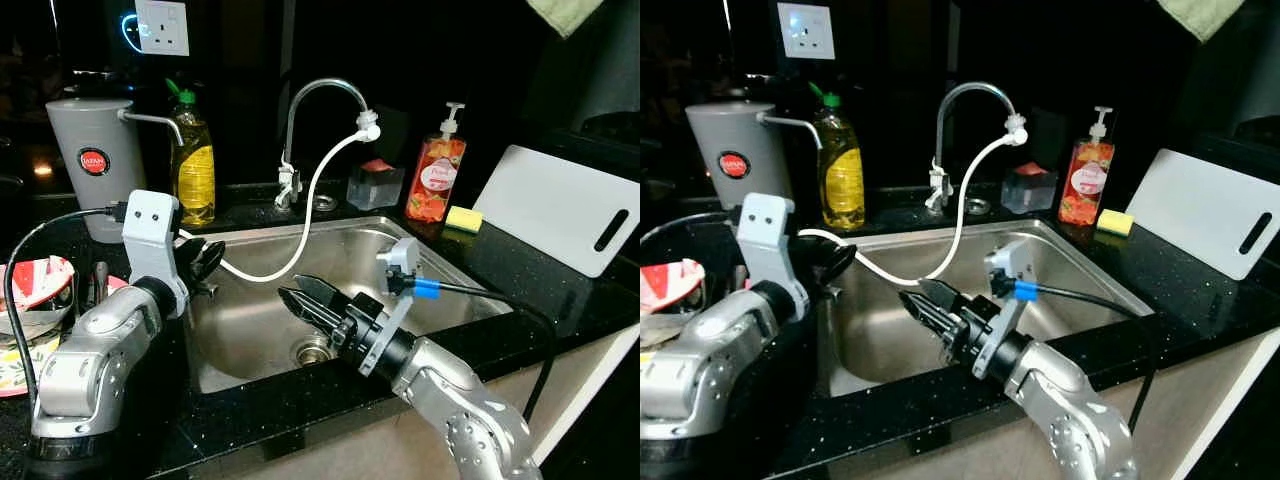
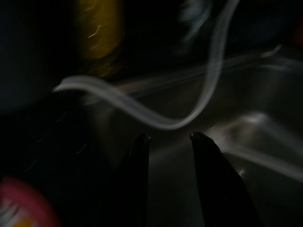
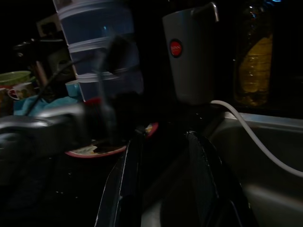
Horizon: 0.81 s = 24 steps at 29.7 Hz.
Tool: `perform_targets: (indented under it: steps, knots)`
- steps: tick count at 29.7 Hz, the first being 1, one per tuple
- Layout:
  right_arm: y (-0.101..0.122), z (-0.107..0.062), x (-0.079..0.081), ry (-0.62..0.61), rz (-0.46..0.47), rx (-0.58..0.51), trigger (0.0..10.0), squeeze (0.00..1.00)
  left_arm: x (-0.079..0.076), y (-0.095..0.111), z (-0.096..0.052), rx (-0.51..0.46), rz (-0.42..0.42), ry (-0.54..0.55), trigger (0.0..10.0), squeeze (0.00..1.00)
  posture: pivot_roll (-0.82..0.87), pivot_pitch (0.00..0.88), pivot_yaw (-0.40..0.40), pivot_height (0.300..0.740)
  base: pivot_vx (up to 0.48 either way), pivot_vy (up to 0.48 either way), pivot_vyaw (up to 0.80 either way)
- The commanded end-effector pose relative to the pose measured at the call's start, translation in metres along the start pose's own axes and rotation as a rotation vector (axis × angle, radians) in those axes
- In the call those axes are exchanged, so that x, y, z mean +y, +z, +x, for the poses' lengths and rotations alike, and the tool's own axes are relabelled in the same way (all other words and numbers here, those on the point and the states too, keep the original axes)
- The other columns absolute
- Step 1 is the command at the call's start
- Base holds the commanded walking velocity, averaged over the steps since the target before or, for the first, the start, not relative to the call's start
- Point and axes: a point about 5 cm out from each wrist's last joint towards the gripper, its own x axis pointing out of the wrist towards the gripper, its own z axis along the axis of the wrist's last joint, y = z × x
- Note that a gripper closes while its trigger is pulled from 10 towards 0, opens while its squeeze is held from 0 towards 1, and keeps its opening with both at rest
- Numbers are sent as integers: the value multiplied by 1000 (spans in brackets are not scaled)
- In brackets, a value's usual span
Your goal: Kitchen organization
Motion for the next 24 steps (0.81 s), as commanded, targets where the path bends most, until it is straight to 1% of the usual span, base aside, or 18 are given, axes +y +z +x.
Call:
perform_targets:
  steps: [1, 4, 6, 7, 8, 9, 11, 12, 14, 16, 17, 20, 21, 24]
  knots:
    - [5, 0, 2, 34, 0, -3, 10000, 0, 13, -2, 4, 78, 114, 142, 10000, 0, -43, 0, -83, 740, 0, 0, 0]
    - [6, 1, 2, 48, -1, -1, 10000, 0, 24, 8, 2, 62, 112, 220, 10000, 0, -38, 0, -85, 740, 0, 0, 0]
    - [6, 0, 2, 49, 0, 0, 10000, 0, 26, 10, 2, 60, 108, 234, 10000, 0, -38, 0, -85, 740, 0, 0, 0]
    - [7, 0, 2, 48, 6, -1, 10000, 0, 40, 17, -1, 50, 130, 314, 10000, 0, -35, 0, -89, 740, 0, 0, 0]
    - [7, 0, 2, 48, 6, -1, 10000, 0, 40, 17, -1, 50, 130, 314, 10000, 0, -35, 0, -89, 740, 0, 0, 0]
    - [7, 0, 2, 48, 12, -2, 10000, 0, 49, 23, -4, 42, 144, 369, 10000, 0, -32, 0, -89, 740, 0, 0, 0]
    - [8, 0, 2, 49, 13, 3, 10000, 0, 74, 34, -13, 26, 149, 489, 10000, 0, -35, 0, -88, 740, 0, 0, 0]
    - [8, 0, 2, 52, 14, 3, 10000, 0, 83, 37, -16, 31, 141, 518, 10000, 0, -30, 0, -89, 740, 0, 0, 0]
    - [8, 0, 3, 55, 16, 2, 10000, 0, 92, 39, -20, 43, 139, 548, 10000, 0, -32, 0, -87, 740, 0, 0, 0]
    - [8, 0, 3, 58, 16, 0, 10000, 0, 95, 38, -22, 75, 155, 589, 10000, 0, -30, 0, -85, 740, 0, 0, 0]
    - [8, 0, 3, 58, 16, 0, 10000, 0, 95, 38, -22, 75, 155, 589, 10000, 0, -30, 0, -85, 740, 0, 0, 0]
    - [9, 0, 2, 57, 19, -2, 10000, 0, 97, 35, -24, 98, 148, 678, 10000, 0, -29, 0, -83, 740, 0, 0, 0]
    - [9, 1, 2, 58, 19, -2, 10000, 0, 96, 34, -24, 98, 148, 691, 10000, 0, -29, 0, -82, 740, 0, 0, 0]
    - [8, 0, 3, 60, 18, 1, 10000, 0, 90, 28, -22, 106, 83, 703, 10000, 0, -30, 0, -82, 740, 0, 0, 0]
